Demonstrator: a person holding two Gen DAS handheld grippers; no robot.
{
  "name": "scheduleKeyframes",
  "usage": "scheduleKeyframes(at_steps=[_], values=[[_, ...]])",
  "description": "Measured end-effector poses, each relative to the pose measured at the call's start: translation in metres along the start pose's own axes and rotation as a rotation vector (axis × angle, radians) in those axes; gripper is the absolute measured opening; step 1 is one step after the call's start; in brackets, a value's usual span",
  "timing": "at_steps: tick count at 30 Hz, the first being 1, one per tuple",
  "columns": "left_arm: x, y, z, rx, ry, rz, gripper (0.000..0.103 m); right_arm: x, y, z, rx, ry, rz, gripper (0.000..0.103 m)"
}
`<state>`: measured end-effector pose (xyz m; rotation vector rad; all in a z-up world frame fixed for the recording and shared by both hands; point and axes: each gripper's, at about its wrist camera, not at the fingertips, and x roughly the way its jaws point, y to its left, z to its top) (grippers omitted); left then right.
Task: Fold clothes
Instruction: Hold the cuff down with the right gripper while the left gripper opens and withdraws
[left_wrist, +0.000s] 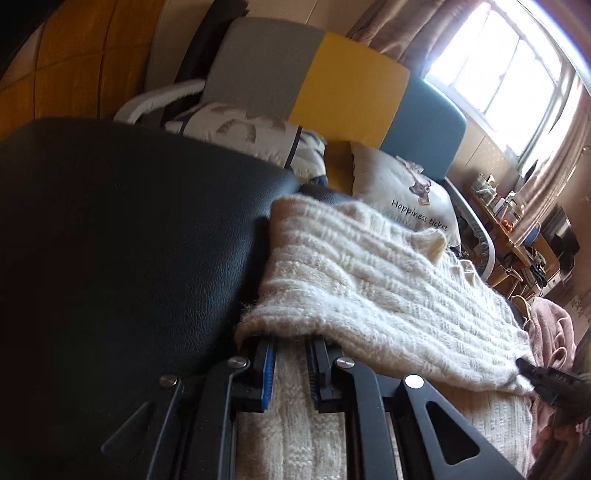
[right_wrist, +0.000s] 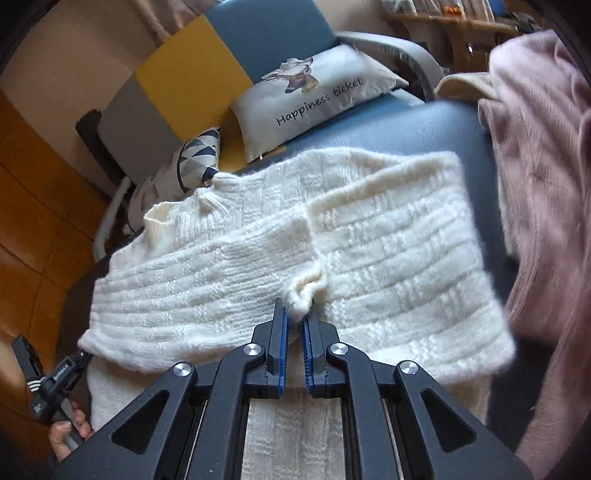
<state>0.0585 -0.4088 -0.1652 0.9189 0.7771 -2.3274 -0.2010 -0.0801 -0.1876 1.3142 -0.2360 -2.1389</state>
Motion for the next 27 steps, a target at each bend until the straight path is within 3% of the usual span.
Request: scheduleKeyframes(at_steps=[6, 10, 20, 27], values=[[0.005, 0.003, -0.003, -0.009, 0.027, -0.017, 0.014, -0.026, 0.012, 0.012, -0.061, -0.081, -0.001, 0.007], [0.000, 0.003, -0.007, 0.007, 0.037, -0.028, 0.014, 0.007, -0.005, -0.003, -0.021, 0.007, -0.042, 0.007], [-0.019, 0.010, -0.021, 0.074, 0.034, -0.008, 0.014, 0.001, 0.000, 0.003, -0.036, -0.018, -0.043, 0.007], [-0.045, 0.021, -0.028, 0.045, -0.003, -0.013, 0.014, 0.005, 0.000, 0.003, -0.044, -0.008, -0.054, 0.007]])
